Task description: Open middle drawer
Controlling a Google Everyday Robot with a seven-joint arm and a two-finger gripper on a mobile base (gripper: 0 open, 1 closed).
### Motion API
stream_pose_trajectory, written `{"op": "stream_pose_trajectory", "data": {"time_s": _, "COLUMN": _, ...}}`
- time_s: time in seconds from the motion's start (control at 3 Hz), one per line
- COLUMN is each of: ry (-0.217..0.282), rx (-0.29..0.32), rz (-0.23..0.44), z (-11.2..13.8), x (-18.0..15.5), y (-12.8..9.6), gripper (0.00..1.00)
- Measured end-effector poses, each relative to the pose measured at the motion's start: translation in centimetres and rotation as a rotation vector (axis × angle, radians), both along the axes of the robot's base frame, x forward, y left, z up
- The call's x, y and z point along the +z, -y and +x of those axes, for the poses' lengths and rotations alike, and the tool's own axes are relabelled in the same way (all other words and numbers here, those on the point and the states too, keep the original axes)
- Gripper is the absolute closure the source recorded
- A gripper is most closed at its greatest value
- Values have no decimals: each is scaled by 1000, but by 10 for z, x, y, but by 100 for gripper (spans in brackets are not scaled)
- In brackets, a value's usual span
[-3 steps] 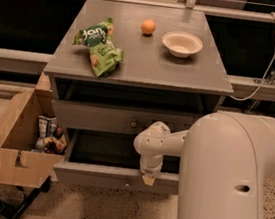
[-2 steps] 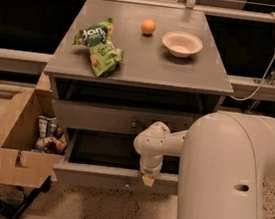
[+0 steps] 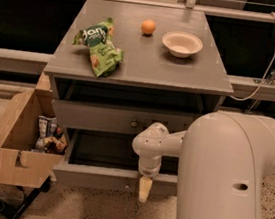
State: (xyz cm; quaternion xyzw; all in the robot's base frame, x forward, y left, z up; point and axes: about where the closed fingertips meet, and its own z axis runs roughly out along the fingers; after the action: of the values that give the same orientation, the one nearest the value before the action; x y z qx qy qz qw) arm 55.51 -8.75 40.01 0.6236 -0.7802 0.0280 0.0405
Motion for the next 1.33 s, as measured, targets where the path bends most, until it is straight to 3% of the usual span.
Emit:
{"op": "stream_pose_trajectory", "data": {"time_s": 0.33, "ry": -30, "rx": 13, "rz": 11, "z": -5, "x": -9, "y": -1, "gripper": 0}}
{"op": "stream_pose_trajectory", "data": {"time_s": 0.67, "ry": -130, "rx": 15, "rz": 55, "z": -39, "x": -34, "y": 2, "gripper": 19}}
{"op": "stream_pose_trajectory", "data": {"time_s": 1.33, "ry": -131, "rx": 15, "rz": 55, "z": -39, "x": -23, "y": 2, "gripper": 65}}
